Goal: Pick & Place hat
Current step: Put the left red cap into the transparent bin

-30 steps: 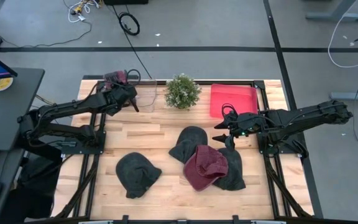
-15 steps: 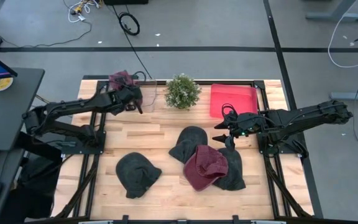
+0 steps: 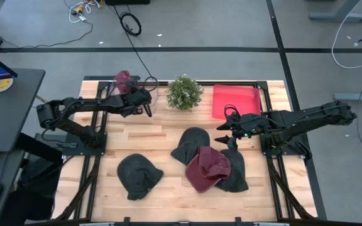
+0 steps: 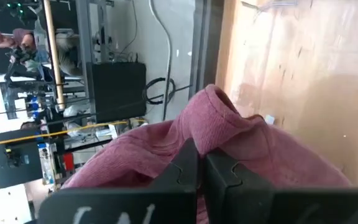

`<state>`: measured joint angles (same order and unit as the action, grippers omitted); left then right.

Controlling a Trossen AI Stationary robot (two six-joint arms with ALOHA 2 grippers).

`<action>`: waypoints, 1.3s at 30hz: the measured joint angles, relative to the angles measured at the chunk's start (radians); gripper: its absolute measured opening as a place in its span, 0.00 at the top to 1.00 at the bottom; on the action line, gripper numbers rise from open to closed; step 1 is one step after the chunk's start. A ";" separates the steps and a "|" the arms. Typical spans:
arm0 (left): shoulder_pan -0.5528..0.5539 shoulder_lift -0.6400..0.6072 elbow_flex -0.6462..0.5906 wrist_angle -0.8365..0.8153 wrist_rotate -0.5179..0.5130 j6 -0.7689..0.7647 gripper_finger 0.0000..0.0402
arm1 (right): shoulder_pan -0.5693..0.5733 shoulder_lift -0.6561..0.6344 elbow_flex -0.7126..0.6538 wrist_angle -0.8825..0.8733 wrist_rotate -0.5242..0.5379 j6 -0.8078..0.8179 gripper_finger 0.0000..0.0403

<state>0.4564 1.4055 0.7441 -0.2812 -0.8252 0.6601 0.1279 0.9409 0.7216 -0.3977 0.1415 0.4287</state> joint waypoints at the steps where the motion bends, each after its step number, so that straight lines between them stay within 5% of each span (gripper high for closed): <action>1: 0.000 0.000 0.000 -0.001 0.021 0.001 0.98 | 0.000 0.000 0.000 0.000 0.000 0.000 0.30; 8: -0.041 0.000 0.000 -0.003 0.285 0.052 0.99 | 0.000 0.000 0.000 0.000 0.000 0.000 0.30; 21: -0.095 0.000 0.000 -0.004 0.271 0.061 0.96 | 0.000 0.000 0.000 0.000 0.000 0.000 0.30; 39: -0.195 -0.051 0.008 0.002 0.108 0.036 0.50 | 0.000 0.000 0.000 0.000 0.035 0.000 0.30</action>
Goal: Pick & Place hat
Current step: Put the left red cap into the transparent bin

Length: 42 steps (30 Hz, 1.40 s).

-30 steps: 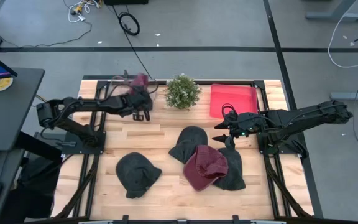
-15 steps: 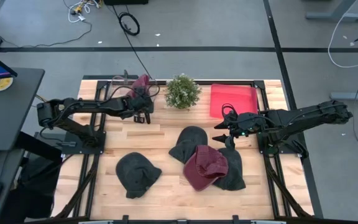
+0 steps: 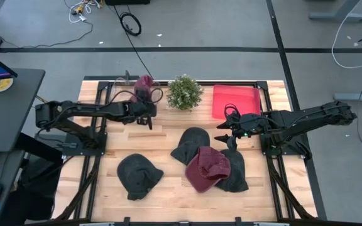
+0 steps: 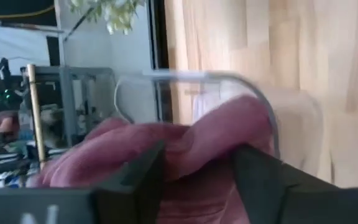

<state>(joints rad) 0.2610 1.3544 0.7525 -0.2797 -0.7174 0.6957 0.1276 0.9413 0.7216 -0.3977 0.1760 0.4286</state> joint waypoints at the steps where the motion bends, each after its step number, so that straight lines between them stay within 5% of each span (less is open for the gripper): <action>1: -0.005 -0.006 0.001 0.017 -0.028 -0.002 0.47 | 0.000 0.000 0.000 -0.001 0.000 0.000 0.30; 13: -0.017 -0.082 0.002 0.022 -0.036 -0.056 0.23 | 0.000 0.000 0.000 -0.004 0.000 0.000 0.30; 20: 0.012 -0.089 0.001 0.049 -0.292 -0.128 0.23 | 0.000 0.000 0.000 -0.003 0.000 0.000 0.30; 23: 0.048 -0.126 0.002 0.042 -0.199 -0.282 0.27 | 0.000 0.000 0.000 -0.004 0.000 0.001 0.30; 31: 0.122 -0.229 0.001 0.036 0.263 -0.539 0.40 | 0.000 0.000 0.000 -0.008 0.000 0.008 0.30; 33: 0.131 -0.241 0.001 0.035 0.261 -0.570 0.42 | 0.000 0.000 0.000 -0.007 0.000 0.008 0.30; 38: 0.157 -0.246 0.001 0.028 0.005 -0.740 0.49 | 0.000 0.000 0.000 -0.007 0.000 0.008 0.30; 42: 0.195 -0.242 0.001 0.026 0.074 -0.849 0.54 | 0.000 0.000 0.000 -0.006 0.000 0.008 0.30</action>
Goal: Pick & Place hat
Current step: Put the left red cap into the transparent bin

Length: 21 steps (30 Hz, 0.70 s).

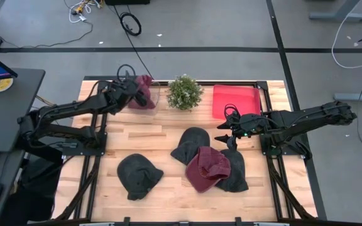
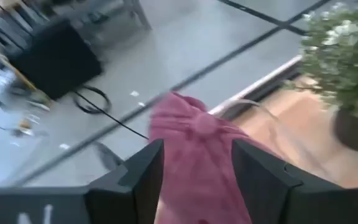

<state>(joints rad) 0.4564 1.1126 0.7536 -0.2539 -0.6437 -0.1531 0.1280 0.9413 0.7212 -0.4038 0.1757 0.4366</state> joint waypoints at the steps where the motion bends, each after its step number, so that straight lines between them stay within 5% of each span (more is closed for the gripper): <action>1: 0.009 0.000 0.000 0.000 0.027 -0.014 0.54 | 0.000 0.000 0.000 0.000 0.000 0.000 0.30; 8: 0.067 0.000 -0.005 -0.025 0.198 -0.089 0.57 | 0.000 0.000 0.000 0.000 0.000 0.000 0.30; 15: 0.090 0.067 -0.008 -0.012 0.249 -0.097 0.57 | 0.000 0.000 0.000 0.000 0.000 -0.001 0.30; 21: 0.090 0.169 -0.009 0.046 0.427 -0.073 0.57 | 0.000 0.000 0.000 0.001 0.000 -0.008 0.30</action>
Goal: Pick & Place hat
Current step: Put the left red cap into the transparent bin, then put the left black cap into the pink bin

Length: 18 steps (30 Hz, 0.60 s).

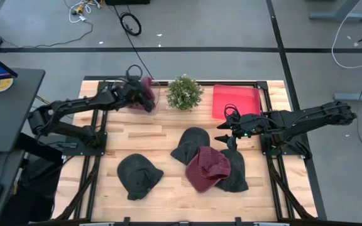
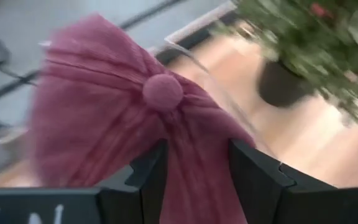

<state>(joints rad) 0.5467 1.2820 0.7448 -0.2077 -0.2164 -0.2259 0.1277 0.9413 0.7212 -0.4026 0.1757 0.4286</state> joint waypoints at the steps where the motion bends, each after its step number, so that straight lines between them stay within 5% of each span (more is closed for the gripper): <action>1: -0.001 0.019 0.000 0.011 0.023 0.009 0.57 | 0.000 0.000 0.000 0.000 0.000 0.000 0.30; 8: -0.015 0.086 0.000 0.001 0.094 0.102 0.57 | 0.000 0.000 0.000 0.000 0.000 0.000 0.30; 18: -0.086 0.018 0.000 -0.016 0.044 0.171 0.57 | 0.000 0.000 0.000 0.002 0.000 0.008 0.30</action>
<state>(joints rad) 0.4606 1.2998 0.7448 -0.2236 -0.1725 -0.0547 0.1276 0.9413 0.7212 -0.4011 0.1757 0.4366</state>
